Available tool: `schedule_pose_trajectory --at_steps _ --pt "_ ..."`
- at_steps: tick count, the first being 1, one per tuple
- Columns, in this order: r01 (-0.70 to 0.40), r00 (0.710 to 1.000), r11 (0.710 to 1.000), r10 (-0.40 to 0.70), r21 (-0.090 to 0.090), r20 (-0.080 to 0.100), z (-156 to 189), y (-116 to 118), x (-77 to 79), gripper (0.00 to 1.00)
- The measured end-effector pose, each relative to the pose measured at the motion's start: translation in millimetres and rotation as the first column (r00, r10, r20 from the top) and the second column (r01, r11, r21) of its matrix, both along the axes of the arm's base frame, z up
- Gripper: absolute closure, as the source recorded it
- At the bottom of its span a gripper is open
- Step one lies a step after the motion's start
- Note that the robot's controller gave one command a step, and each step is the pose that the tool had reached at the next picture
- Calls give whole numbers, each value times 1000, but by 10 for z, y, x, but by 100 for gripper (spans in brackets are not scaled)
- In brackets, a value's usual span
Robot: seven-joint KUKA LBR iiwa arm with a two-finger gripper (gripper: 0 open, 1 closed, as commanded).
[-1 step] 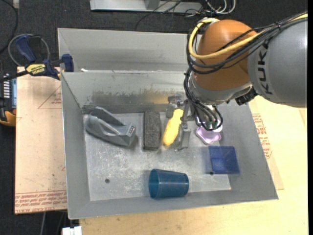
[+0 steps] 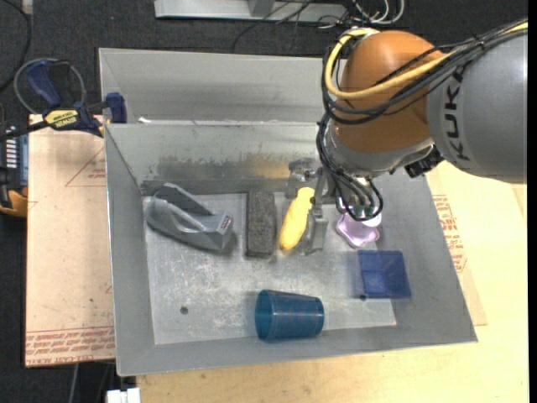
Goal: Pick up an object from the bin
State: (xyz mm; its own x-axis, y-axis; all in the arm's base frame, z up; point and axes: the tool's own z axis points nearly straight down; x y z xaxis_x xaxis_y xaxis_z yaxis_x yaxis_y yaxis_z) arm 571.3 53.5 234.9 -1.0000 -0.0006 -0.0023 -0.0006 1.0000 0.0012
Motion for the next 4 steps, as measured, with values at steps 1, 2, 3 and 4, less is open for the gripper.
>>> schedule_pose_trajectory --at_steps 1,2,3,4 --pt "-170 985 985 170 0 5 -1527 -582 200 0" --pt "-514 858 858 514 -7 19 -1613 -553 640 0" --pt "-559 829 829 559 -11 23 -1609 -531 547 0" --pt "-517 856 856 517 -8 28 -1593 -540 650 0"
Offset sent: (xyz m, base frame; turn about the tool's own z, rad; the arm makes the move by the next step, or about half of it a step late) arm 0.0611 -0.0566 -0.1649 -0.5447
